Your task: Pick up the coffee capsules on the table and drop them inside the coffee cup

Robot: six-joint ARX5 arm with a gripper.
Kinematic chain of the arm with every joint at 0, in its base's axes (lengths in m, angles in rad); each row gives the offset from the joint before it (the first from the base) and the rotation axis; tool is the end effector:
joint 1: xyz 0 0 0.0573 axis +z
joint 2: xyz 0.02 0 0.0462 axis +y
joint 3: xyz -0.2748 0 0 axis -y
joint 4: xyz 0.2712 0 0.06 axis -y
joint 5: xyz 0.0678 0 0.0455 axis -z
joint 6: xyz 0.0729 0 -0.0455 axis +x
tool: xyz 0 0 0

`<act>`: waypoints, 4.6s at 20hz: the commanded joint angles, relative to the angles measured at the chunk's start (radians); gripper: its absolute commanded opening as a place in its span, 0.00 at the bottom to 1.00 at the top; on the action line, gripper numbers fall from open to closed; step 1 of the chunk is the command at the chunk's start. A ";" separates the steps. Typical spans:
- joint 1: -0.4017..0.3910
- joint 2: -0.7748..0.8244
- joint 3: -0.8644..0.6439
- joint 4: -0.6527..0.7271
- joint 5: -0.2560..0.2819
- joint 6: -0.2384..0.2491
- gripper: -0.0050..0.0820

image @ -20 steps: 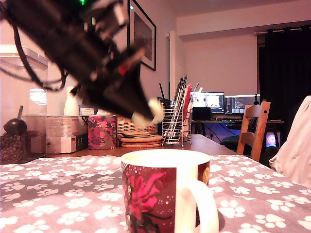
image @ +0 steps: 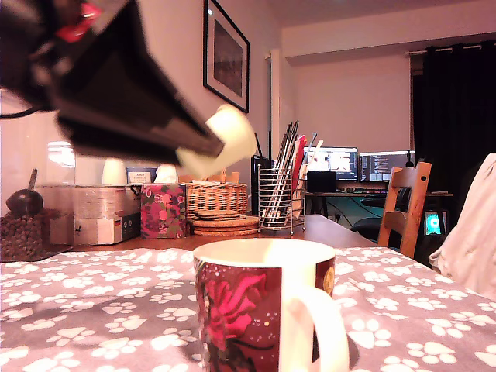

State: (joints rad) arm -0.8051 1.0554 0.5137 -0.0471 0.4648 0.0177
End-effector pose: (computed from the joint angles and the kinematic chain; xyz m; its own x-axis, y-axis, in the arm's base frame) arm 0.1556 -0.2090 0.1803 0.1921 -0.8466 -0.4964 0.9094 0.3436 -0.2342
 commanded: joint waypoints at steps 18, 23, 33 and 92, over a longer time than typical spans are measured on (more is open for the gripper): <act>-0.074 -0.013 0.021 -0.039 -0.081 -0.021 0.10; -0.105 0.042 0.071 -0.111 -0.133 -0.021 0.10; -0.161 0.230 0.214 -0.224 -0.169 -0.016 0.10; -0.129 0.106 0.256 -0.191 -0.327 -0.062 0.03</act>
State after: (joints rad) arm -0.9409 1.1728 0.7834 -0.2623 0.1375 -0.0456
